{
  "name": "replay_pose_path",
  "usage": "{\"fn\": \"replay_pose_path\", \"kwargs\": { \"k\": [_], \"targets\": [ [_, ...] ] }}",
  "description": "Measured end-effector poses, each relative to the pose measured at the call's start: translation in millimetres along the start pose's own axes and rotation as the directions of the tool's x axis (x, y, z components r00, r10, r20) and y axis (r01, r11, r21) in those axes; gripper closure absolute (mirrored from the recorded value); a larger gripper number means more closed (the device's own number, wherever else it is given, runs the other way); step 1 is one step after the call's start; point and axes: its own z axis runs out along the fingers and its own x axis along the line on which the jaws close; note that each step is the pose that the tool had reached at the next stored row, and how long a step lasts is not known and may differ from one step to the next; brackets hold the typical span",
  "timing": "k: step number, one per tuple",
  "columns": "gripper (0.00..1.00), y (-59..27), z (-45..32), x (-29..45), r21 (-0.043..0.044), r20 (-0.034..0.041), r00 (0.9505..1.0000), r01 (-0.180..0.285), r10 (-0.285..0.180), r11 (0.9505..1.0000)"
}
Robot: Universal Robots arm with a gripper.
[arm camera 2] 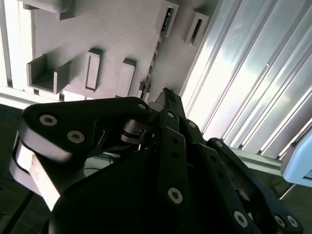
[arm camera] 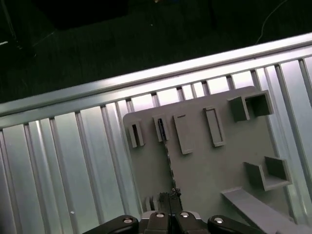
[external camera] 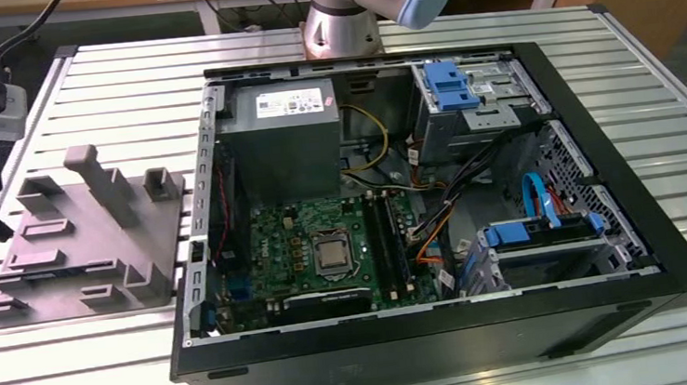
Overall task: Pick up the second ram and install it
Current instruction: 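Pick up the second ram and move it above second insertion slot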
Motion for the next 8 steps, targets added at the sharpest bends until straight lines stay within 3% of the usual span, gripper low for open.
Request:
{"fn": "replay_pose_path", "kwargs": {
  "k": [3, 5, 8],
  "targets": [
    [0.9, 0.0, 0.3, 0.0, -0.0011, -0.0018, 0.999, 0.044, -0.044, 0.999],
    [0.9, 0.0, 0.4, 0.0, -0.0013, -0.0015, 0.9989, 0.047, -0.047, 0.9989],
    [0.9, 0.0, 1.0, 0.0, 0.0082, 0.0091, 0.9987, 0.051, -0.051, 0.9987]
  ]
}}
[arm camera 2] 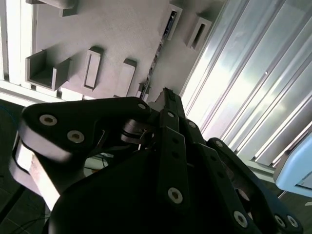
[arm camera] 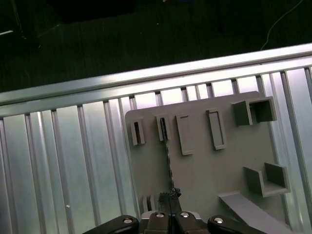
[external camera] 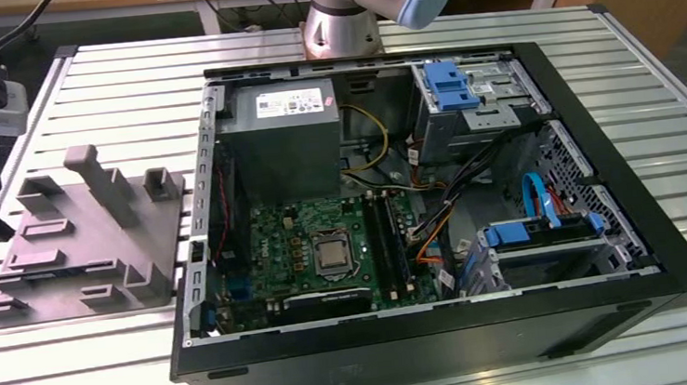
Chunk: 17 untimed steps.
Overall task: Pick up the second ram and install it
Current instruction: 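Pick up the second ram and move it above second insertion slot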
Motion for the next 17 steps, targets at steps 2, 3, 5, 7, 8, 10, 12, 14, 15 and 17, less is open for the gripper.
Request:
{"fn": "replay_pose_path", "kwargs": {
  "k": [2, 3, 5, 7, 8, 10, 12, 14, 15, 17],
  "targets": [
    [0.9, -0.1, 0.6, 0.0, 0.0094, 0.0056, 1.0, 0.004, -0.004, 0.9999],
    [0.9, -0.2, 1.9, 0.0, 0.0117, 0.0066, 1.0, 0.005, -0.005, 0.9999],
    [0.9, -0.2, 5.3, 0.2, 0.012, 0.0065, 1.0, 0.006, -0.006, 0.9999],
    [0.9, -0.4, 9.1, 0.3, 0.0122, 0.0065, 1.0, 0.007, -0.007, 0.9999],
    [0.9, -0.4, 10.8, 0.4, 0.0122, 0.0064, 0.9999, 0.009, -0.009, 0.9999],
    [0.9, -0.5, 14.4, 0.5, 0.0124, 0.0064, 0.9999, 0.013, -0.013, 0.9998],
    [0.9, -0.7, 18.0, 0.6, 0.0125, 0.0062, 0.9998, 0.017, -0.017, 0.9998],
    [0.9, -0.8, 21.6, 0.8, 0.0126, 0.0061, 0.9997, 0.023, -0.023, 0.9997],
    [0.9, -0.9, 23.5, 0.8, 0.0127, 0.006, 0.9996, 0.028, -0.028, 0.9995],
    [0.9, -0.9, 25.7, 0.9, 0.0124, 0.0054, 0.9989, 0.046, -0.046, 0.9989]
  ]
}}
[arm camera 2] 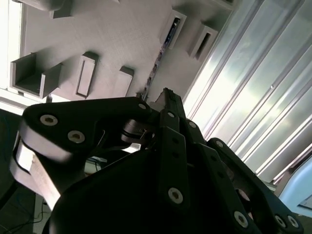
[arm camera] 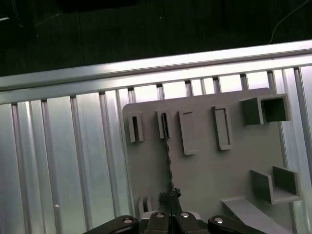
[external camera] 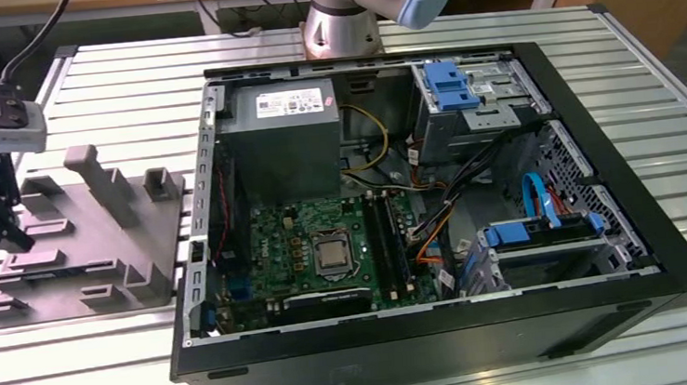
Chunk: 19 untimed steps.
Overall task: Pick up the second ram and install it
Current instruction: 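Pick up the second ram and move it above second insertion slot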
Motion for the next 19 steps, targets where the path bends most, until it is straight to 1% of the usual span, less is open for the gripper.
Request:
{"fn": "replay_pose_path", "kwargs": {
  "k": [2, 4, 8, 19],
  "targets": [
    [0.9, 0.0, 1.6, 0.1, -0.0005, -0.0004, 0.9997, 0.025, -0.025, 0.9997],
    [0.9, -0.1, 3.3, 0.2, -0.0003, -0.0006, 0.9993, 0.038, -0.038, 0.9993],
    [0.9, -0.2, 9.9, 0.3, 0.0019, -0.0006, 0.9986, 0.052, -0.052, 0.9986],
    [0.9, -0.2, 28.1, -0.6, 0.0118, -0.0004, 0.9966, 0.083, -0.083, 0.9965]
  ]
}}
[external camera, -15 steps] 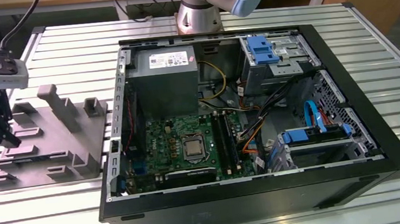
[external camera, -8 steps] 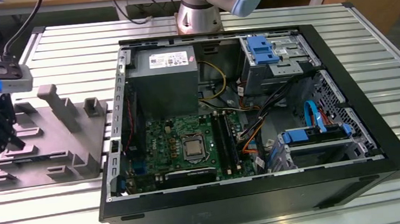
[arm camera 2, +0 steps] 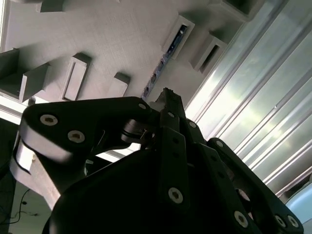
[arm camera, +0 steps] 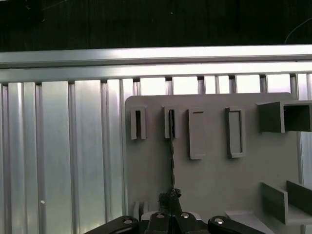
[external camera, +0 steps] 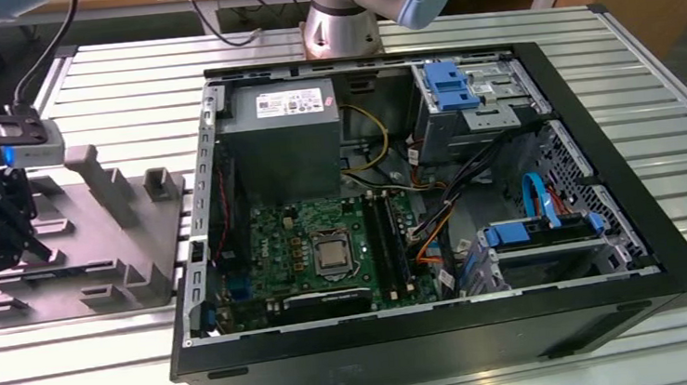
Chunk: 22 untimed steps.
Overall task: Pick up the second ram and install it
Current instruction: 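Pick up the second ram and move it above second insertion slot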
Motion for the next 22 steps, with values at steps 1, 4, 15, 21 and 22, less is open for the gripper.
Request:
{"fn": "replay_pose_path", "kwargs": {
  "k": [1, 4, 15, 21, 22],
  "targets": [
    [0.9, 0.1, 0.8, -0.5, 0.0002, 0.0, 1.0, 0.001, -0.001, 1.0],
    [0.9, 1.1, 3.3, -1.7, 0.0017, 0.0002, 1.0, 0.001, -0.001, 1.0],
    [0.9, 9.1, 10.2, -5.8, 0.0093, 0.0005, 1.0, 0.001, -0.001, 1.0],
    [0.9, 14.6, 16.8, -6.1, 0.0118, 0.0006, 1.0, 0.001, -0.001, 0.9999],
    [0.9, 15.3, 17.8, -6.1, 0.0119, 0.0006, 1.0, 0.001, -0.001, 0.9999]
  ]
}}
